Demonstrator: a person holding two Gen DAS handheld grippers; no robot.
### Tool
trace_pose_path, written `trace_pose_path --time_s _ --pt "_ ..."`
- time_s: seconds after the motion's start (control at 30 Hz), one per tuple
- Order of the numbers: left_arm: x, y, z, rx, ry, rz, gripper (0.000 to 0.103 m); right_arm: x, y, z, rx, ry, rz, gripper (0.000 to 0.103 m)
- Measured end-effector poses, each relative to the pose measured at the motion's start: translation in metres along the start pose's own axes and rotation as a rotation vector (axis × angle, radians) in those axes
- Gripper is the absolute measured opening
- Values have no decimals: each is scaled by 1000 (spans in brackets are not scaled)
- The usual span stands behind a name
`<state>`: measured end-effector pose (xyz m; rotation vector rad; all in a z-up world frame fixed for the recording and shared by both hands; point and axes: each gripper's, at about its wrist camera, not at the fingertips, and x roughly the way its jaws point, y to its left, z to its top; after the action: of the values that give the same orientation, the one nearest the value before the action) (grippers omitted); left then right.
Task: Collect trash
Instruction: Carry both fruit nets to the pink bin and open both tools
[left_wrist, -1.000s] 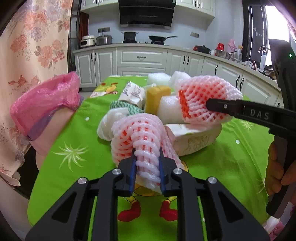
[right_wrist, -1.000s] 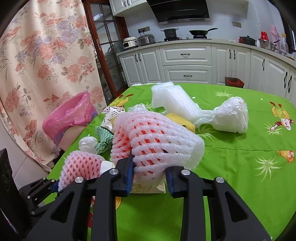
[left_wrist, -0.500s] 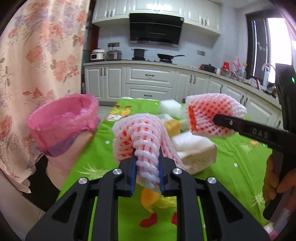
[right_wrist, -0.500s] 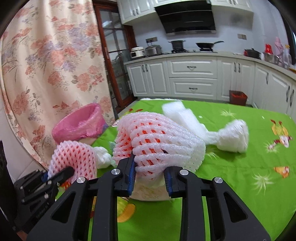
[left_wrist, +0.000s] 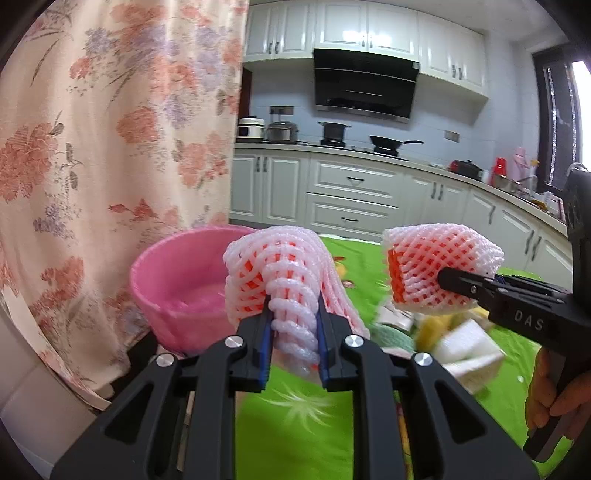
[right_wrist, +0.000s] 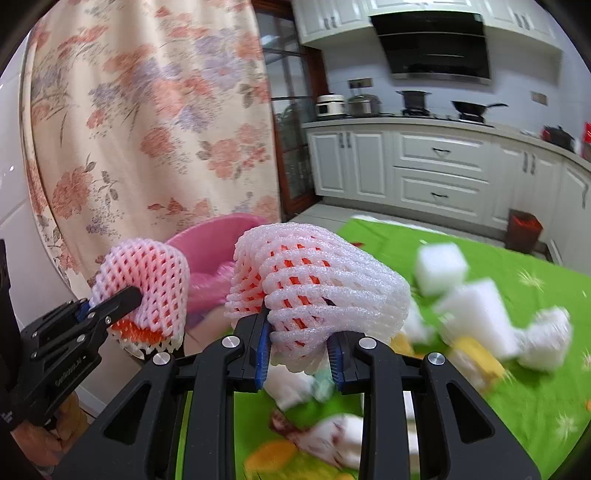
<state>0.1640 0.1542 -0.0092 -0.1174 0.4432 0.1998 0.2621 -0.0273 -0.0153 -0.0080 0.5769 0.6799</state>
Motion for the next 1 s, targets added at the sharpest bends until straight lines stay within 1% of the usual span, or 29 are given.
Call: trace_pose_path --time_s 0.2,0.43,0.6,0.73,0.77,0.8,0.83,0.9,0.93,1.0 --pt "29 45 27 -49 0 58 20 49 29 29 -26 24 69 27" --pt "72 93 42 -99 40 122 22 102 59 50 -73 58 97 28" --pt "90 118 47 -111 54 146 24 134 74 58 -125 78 88 31" --pt "103 135 55 -128 62 137 28 150 85 67 -163 78 92 32" --pt "107 139 58 -132 64 127 29 154 88 68 -178 83 93 35" --pt "109 141 60 -133 67 122 33 159 92 69 -201 89 92 40" --pt "112 143 64 -131 66 118 35 161 94 69 -219 92 90 44" --pt "116 147 70 -130 62 124 46 167 99 67 -253 104 99 62" --pt "118 150 72 -132 56 123 49 168 100 66 -260 103 98 64" --pt "118 152 75 -135 49 127 53 170 101 63 -278 105 94 64"
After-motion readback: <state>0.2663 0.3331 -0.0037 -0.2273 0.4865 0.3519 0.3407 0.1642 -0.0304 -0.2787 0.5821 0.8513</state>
